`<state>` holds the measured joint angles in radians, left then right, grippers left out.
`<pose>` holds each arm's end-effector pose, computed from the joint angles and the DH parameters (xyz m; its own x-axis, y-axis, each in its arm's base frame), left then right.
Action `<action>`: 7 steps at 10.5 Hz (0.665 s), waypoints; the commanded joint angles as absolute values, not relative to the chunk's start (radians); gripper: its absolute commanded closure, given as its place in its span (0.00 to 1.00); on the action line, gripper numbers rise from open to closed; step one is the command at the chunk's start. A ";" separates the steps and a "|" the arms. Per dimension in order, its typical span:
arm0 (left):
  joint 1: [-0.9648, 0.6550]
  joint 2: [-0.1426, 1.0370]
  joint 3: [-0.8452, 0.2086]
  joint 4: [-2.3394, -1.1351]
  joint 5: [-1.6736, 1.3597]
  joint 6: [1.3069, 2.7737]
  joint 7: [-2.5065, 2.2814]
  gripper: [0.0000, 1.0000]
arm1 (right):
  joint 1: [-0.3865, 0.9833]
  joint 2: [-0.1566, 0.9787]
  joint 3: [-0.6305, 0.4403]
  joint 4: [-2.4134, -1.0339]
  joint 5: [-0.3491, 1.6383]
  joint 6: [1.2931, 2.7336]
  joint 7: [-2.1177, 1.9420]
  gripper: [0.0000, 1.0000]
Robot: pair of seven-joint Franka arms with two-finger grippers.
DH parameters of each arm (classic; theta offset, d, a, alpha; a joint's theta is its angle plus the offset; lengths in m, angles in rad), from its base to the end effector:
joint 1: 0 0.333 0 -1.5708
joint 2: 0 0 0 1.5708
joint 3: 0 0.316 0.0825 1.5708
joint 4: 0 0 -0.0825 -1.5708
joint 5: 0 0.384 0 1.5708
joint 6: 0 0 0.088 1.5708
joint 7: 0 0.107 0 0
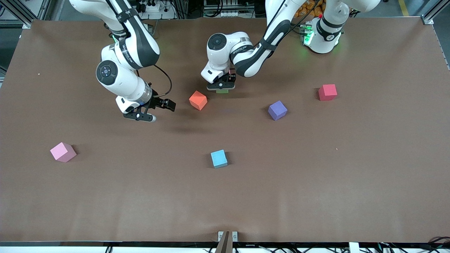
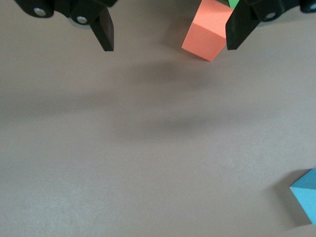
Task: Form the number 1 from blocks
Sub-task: 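Move the right gripper to the orange block while the left gripper carries green, then place the green block below the pink block with the left gripper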
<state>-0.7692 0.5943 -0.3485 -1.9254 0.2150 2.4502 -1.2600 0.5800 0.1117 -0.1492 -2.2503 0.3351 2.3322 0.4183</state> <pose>0.2787 -0.5554 0.1919 0.9976 0.0268 -0.0631 0.0269 -0.9996 -0.0001 0.4804 0.2270 0.3144 0.9690 -0.2068 -0.1350 -0.2288 -0.9574 -0.1762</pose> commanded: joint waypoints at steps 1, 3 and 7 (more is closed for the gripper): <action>-0.769 0.565 -0.351 -1.953 0.241 2.453 -1.290 0.00 | 0.583 0.113 -0.152 -2.278 0.391 2.368 0.393 0.00; -0.755 0.545 -0.351 -1.951 0.239 2.447 -1.290 0.00 | 0.578 0.121 -0.153 -2.292 0.391 2.379 0.390 0.00; -0.642 0.427 -0.348 -1.950 0.236 2.323 -1.292 0.00 | 0.632 0.201 -0.152 -2.293 0.542 2.437 0.393 0.00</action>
<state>-0.7015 0.4998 -0.3423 -1.9224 0.2150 2.3696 -1.2651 0.5885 0.1606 -0.1501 -2.2919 0.4580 2.3836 0.4052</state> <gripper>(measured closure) 0.000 0.000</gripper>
